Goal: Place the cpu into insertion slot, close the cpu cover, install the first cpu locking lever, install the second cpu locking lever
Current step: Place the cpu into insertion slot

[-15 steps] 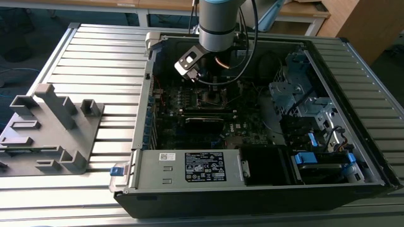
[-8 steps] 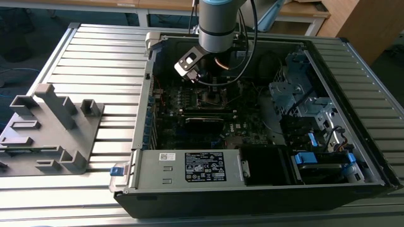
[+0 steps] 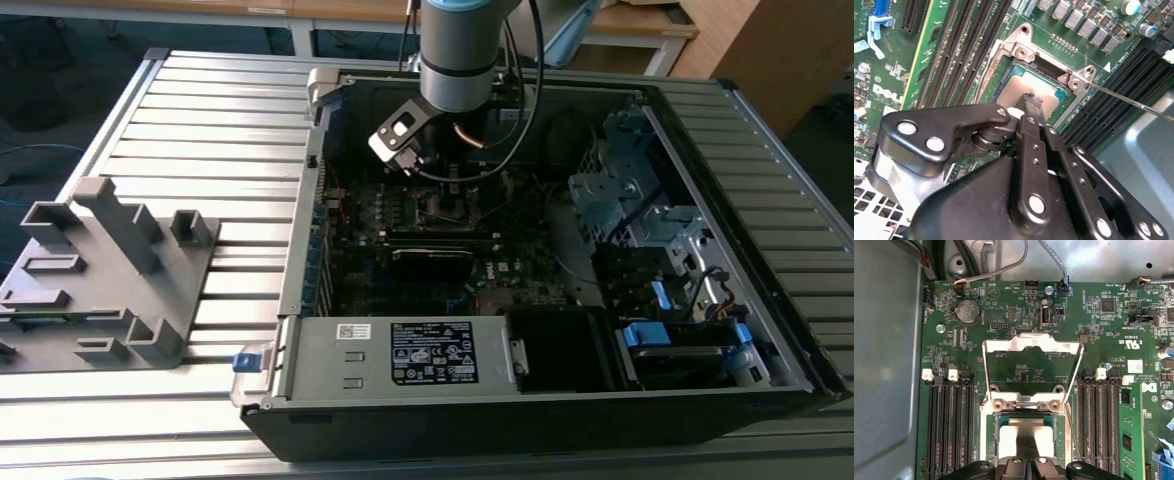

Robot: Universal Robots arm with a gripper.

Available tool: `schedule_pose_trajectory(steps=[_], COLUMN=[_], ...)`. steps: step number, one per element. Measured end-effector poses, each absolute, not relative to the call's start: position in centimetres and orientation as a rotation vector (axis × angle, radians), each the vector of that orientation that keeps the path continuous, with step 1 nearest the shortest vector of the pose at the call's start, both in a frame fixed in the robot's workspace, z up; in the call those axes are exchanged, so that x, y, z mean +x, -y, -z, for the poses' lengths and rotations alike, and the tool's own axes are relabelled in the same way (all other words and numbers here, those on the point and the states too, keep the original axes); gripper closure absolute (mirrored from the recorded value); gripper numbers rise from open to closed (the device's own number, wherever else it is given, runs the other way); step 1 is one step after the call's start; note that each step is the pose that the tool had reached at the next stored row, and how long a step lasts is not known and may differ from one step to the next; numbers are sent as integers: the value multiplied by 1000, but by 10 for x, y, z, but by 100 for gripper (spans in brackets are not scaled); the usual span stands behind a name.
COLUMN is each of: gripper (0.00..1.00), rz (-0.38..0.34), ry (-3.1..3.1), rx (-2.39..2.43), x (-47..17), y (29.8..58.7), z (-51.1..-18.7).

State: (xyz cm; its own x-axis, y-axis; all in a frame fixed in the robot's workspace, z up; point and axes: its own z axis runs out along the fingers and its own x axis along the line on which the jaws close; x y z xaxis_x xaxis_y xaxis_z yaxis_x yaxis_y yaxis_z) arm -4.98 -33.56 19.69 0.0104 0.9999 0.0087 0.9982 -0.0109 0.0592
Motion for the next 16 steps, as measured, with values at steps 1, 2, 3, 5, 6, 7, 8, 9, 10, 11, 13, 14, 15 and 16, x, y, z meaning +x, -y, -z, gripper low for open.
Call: schedule_pose_trajectory(steps=[1,2,3,5,6,7,8,9,10,11,13,14,15,16], gripper=[89,89,89,89,89,89,89,89,89,89,89,89,89,89], rz=[-74,-74,-75,-80,-78,-76,-76,-76,-76,-76,-76,-76,-76,-76], ry=[-2184,-2184,-2184,-2184,-2184,-2184,-2184,-2184,-2184,-2184,-2184,-2184,-2184,-2184], rx=[2207,2207,2207,2208,2208,2207,2207,2207,2207,2207,2207,2207,2207,2207], x=[-50,-50,-50,-49,-49,-50,-50,-50,-50,-50,-50,-50,-50,-50], y=[336,336,336,335,335,335,335,335,335,335,335,335,335,335], z=[-197,-197,-198,-200,-202,-204,-206,-207,-209,-211,-211,-211,-213,-215])
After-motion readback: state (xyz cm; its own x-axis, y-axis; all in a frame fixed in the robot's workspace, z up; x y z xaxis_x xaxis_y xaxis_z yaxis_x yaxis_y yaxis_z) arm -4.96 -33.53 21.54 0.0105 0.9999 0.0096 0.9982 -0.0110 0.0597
